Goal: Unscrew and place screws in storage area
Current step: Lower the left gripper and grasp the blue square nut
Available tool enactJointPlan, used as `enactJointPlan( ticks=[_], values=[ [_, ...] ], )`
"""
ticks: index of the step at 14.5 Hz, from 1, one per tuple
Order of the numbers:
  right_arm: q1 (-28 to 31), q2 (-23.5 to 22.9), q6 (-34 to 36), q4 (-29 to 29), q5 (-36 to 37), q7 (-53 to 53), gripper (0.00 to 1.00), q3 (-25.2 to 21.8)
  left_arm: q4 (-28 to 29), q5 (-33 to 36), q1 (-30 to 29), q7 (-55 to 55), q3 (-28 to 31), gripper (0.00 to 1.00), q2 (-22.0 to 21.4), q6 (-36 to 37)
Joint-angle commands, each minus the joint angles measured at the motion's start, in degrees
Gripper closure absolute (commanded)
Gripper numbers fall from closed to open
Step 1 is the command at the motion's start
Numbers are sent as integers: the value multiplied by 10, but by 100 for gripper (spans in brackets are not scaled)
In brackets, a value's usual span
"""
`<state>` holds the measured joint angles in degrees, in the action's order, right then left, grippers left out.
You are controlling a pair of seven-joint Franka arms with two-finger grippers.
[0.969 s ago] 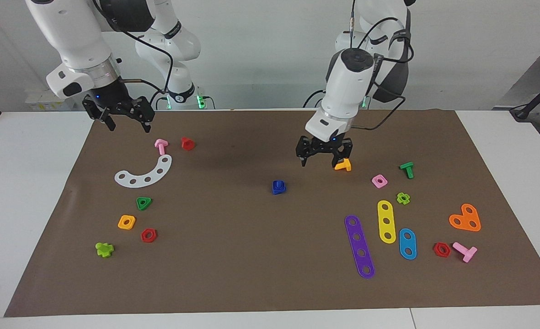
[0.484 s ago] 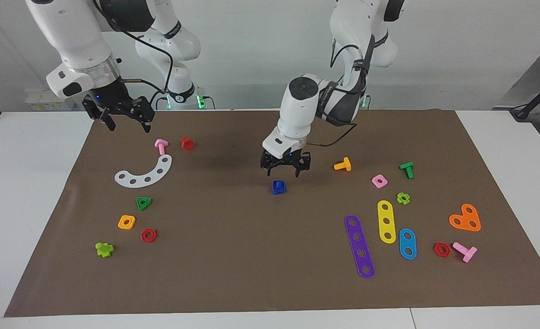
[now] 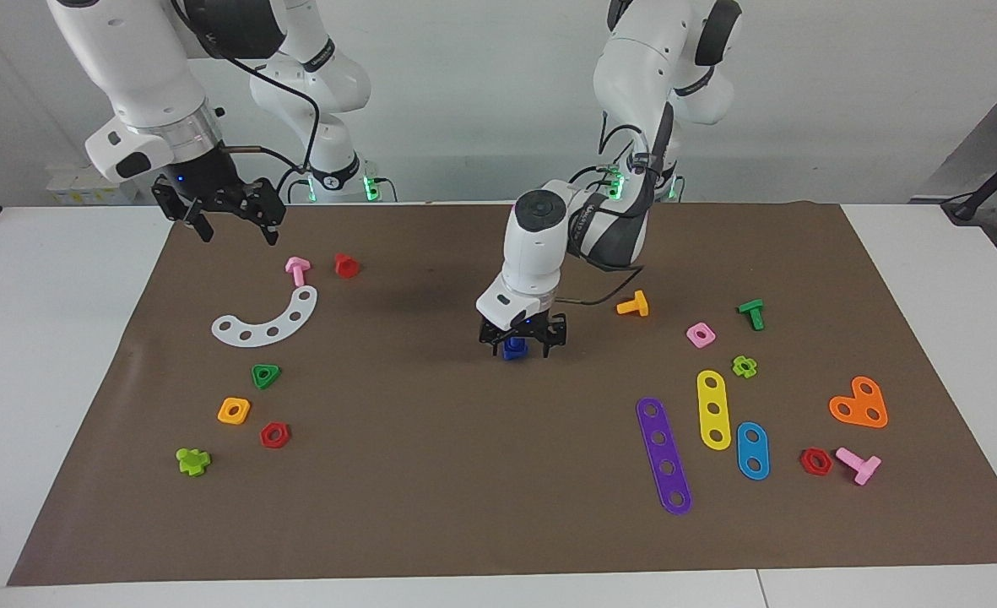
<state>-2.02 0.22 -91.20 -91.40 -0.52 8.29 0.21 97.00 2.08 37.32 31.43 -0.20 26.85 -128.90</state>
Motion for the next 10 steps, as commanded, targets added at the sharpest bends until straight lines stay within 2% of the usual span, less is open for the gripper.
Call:
enactJointPlan(
  ticks=[1, 7, 9, 10],
  values=[
    [4, 14, -8, -16, -16, -13, 0, 1, 20, 17, 7, -1, 1, 8, -3, -14],
    [4, 14, -8, -17, -16, -13, 0, 1, 59, 17, 12, -3, 0, 16, -11, -43],
    [4, 14, -8, -16, -16, -13, 0, 1, 58, 17, 14, -3, 0, 26, -11, -40],
    [4, 14, -8, -16, -16, -13, 0, 1, 57, 17, 14, -3, 0, 37, -11, -36]
  ],
)
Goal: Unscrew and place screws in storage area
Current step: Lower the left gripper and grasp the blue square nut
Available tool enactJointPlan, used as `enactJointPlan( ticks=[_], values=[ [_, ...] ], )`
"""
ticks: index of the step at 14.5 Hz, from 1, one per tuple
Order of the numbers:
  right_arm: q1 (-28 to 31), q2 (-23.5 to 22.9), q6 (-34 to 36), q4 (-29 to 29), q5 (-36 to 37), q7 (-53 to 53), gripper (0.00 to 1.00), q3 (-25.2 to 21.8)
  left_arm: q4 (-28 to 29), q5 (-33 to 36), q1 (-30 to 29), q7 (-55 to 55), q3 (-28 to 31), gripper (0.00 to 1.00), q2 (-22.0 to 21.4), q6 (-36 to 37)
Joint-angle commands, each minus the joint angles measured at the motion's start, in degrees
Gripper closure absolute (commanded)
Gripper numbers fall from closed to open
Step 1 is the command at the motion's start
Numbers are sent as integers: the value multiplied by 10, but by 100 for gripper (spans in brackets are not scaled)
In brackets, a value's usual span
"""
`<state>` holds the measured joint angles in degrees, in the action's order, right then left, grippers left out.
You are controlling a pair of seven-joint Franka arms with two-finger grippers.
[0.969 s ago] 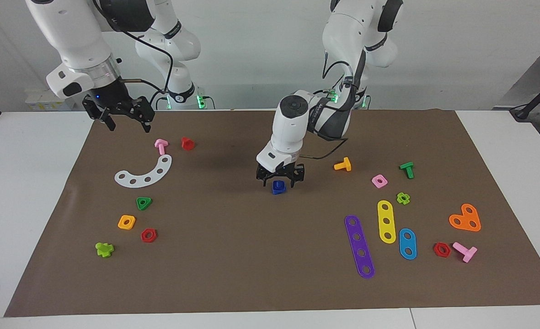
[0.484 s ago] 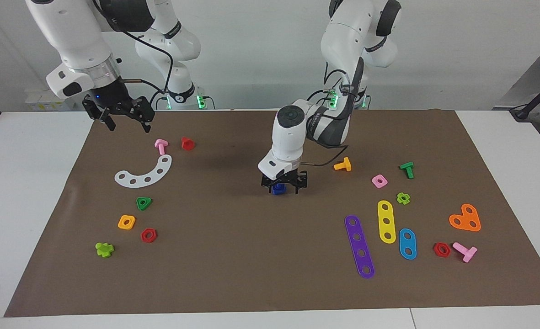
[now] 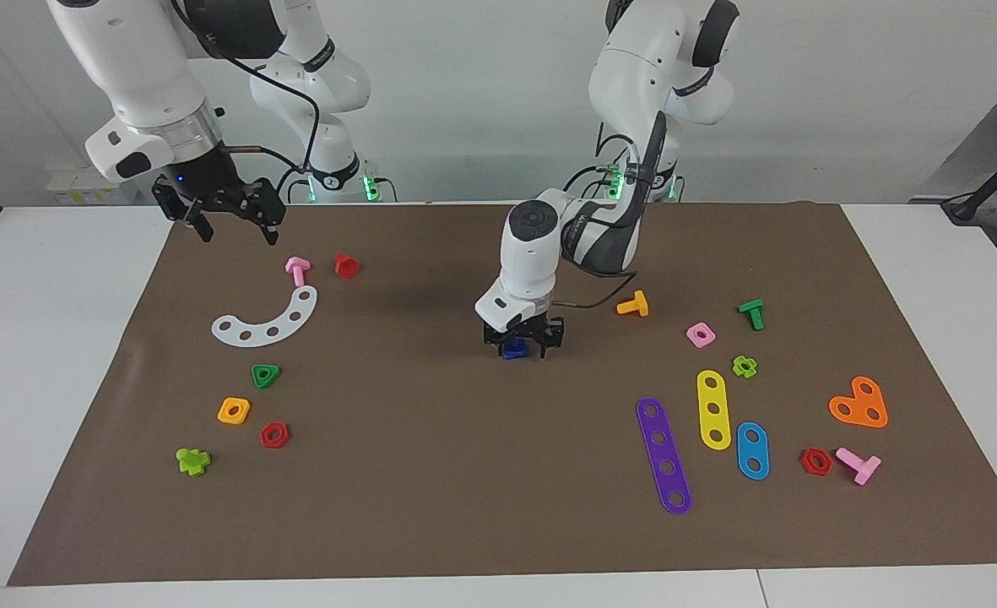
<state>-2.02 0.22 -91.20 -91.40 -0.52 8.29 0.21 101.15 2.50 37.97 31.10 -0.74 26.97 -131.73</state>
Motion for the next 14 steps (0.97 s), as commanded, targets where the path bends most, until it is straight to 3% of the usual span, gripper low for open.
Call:
enactJointPlan(
  ticks=[1, 6, 9, 14],
  values=[
    [4, 14, -8, -16, -16, -13, 0, 1, 15, 12, 7, 0, 5, 46, -12, -6],
    [4, 14, -8, -16, -16, -13, 0, 1, -12, 0, 5, 0, 5, 74, -10, 37],
    [4, 14, -8, -16, -16, -13, 0, 1, -69, -26, -1, 0, 6, 91, -4, 113],
    [2, 15, -8, -18, -16, -14, 0, 3, -207, -52, -38, -1, 6, 96, 27, 262]
  ],
)
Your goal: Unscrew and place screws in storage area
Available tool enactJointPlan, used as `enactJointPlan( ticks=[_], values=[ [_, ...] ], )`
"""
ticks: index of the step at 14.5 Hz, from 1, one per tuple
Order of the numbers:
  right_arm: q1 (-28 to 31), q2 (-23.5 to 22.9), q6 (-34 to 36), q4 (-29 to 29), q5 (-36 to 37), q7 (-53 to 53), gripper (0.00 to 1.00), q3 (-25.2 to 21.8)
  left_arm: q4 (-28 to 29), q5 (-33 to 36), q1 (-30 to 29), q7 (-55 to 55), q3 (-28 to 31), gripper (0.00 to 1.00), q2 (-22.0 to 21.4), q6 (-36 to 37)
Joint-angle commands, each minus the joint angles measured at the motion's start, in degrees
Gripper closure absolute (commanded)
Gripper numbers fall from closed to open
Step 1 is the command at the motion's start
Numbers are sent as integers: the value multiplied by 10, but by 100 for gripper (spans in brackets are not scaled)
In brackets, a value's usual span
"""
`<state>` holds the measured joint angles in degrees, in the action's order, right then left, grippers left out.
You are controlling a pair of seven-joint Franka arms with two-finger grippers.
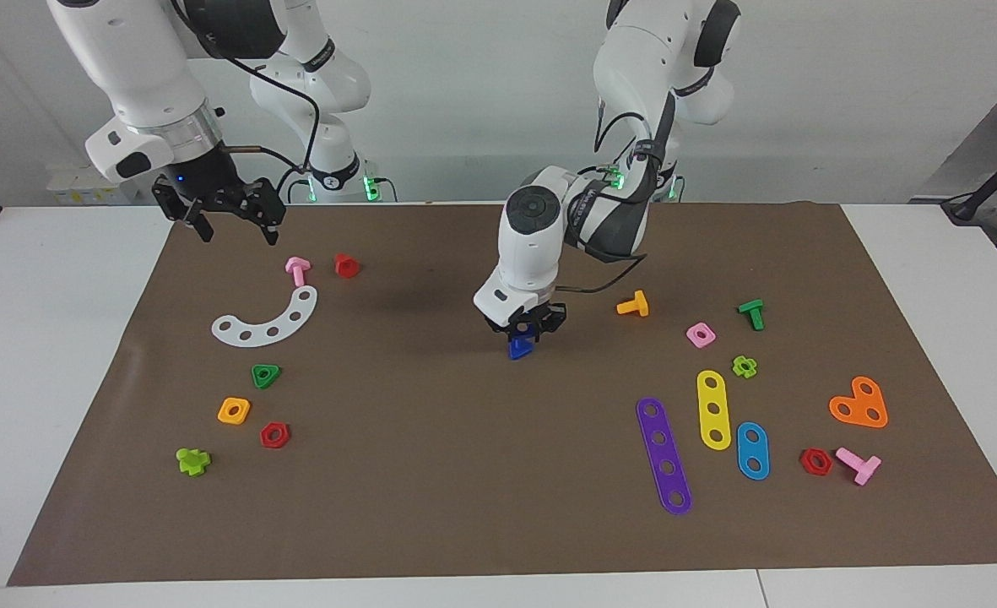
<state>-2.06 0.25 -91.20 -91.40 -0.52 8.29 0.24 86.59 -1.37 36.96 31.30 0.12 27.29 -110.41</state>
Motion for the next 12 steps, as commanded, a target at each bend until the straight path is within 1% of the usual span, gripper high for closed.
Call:
enactJointPlan(
  ticks=[1, 2, 4, 5, 7, 9, 11, 12],
  values=[
    [2, 16, -8, -18, -16, -14, 0, 5, -62, -32, -53, -4, -2, 96, 21, 49],
    [0, 16, -13, -18, -16, -10, 0, 5, -61, -57, -85, -15, -2, 98, 17, 49],
    [-5, 15, -26, -21, -14, -6, 0, 9, -52, -69, -125, -80, 0, 98, 12, 49],
    [-22, 15, -37, -29, -11, 1, 1, 11, -30, -69, -150, -111, 1, 98, 8, 36],
    [-50, 19, -75, -53, -7, 13, 1, 11, 32, -68, -181, -172, 2, 98, -12, -24],
    [-69, 13, -98, -62, -7, 51, 1, 12, 96, -64, -213, -227, 4, 98, -30, -86],
    [-108, -14, -122, -62, 0, 80, 1, 11, 150, -63, -234, -277, 4, 98, -44, -130],
    [-130, -27, -143, -62, 3, 101, 1, 11, 164, -63, -235, -280, 4, 98, -50, -139]
  ],
)
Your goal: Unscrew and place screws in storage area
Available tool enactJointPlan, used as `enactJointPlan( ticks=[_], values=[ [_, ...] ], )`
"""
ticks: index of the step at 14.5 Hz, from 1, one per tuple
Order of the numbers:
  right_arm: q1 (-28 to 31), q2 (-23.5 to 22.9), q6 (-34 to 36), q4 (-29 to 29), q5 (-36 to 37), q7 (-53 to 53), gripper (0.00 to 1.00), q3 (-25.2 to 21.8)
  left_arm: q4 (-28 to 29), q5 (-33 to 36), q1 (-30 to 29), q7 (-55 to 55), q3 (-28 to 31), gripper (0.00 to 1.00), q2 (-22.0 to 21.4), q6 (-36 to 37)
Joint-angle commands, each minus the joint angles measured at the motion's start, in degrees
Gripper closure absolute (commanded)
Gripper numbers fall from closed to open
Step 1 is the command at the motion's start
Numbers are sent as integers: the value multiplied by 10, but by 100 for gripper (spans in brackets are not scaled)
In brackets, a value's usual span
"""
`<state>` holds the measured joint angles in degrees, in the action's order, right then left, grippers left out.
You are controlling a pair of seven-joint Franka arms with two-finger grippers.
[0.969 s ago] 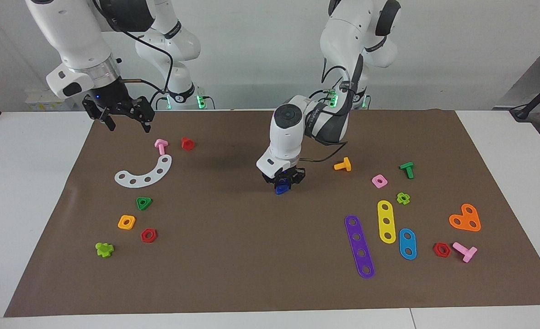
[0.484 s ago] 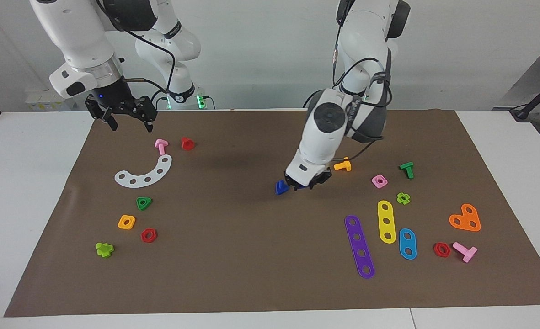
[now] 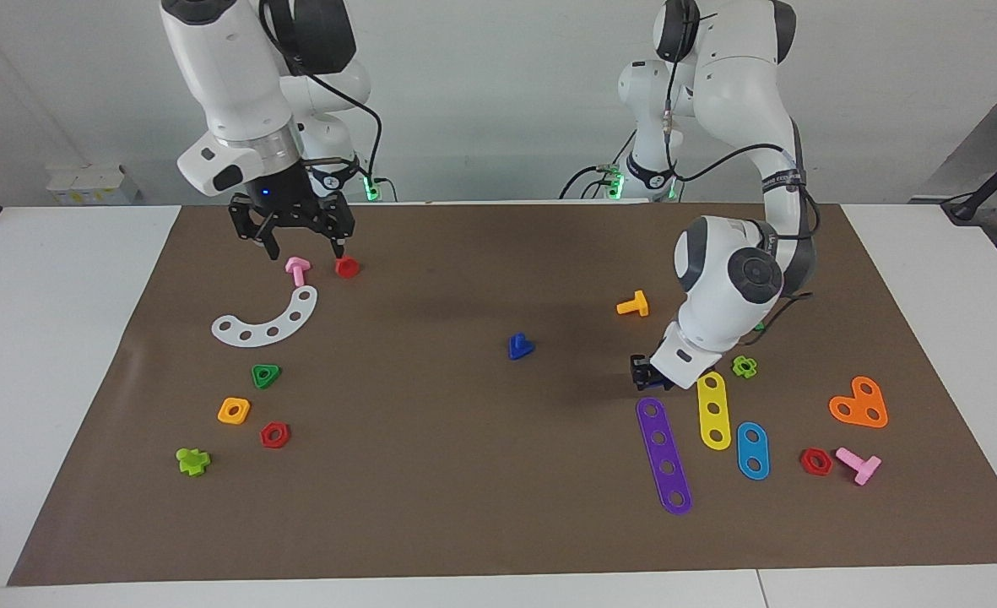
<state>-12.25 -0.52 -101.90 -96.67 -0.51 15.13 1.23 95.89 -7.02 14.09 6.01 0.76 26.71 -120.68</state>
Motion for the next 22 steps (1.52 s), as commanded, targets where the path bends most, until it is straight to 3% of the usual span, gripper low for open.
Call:
enactJointPlan(
  ticks=[1, 3, 4, 5, 6, 9, 12, 17, 19, 22],
  values=[
    [-47, -35, -55, -9, 3, 60, 1, 1, 80, -5, -6, -28, -1, 97, -46, -34],
    [-81, -68, -91, -5, 9, 101, 1, 1, 97, 12, -7, -37, -1, 93, -53, -34],
    [-106, -90, -108, -4, 29, 109, 1, 1, 106, 23, -7, -45, -1, 68, -58, -36],
    [-126, -111, -133, -4, 44, 129, 1, 1, 112, 26, -8, -51, -1, 10, -60, -39],
    [-136, -127, -158, -4, 47, 156, 1, 1, 111, 26, -8, -53, -1, 0, -60, -40],
    [-174, -169, -203, -3, 48, 195, 1, 1, 99, 33, -8, -56, 6, 0, -58, -27],
    [-204, -200, -241, -4, 53, 222, 2, 1, 61, 43, -21, -63, 41, 0, -67, 45],
    [-246, -267, -305, 5, 112, 288, 5, 1, 57, 43, -109, -103, 45, 0, -137, 170],
    [-249, -271, -307, 3, 113, 288, 5, 1, 65, 43, -137, -116, 45, 0, -159, 188],
    [-256, -287, -312, -2, 132, 289, 15, 1, 77, 44, -162, -139, 45, 0, -199, 212]
  ],
)
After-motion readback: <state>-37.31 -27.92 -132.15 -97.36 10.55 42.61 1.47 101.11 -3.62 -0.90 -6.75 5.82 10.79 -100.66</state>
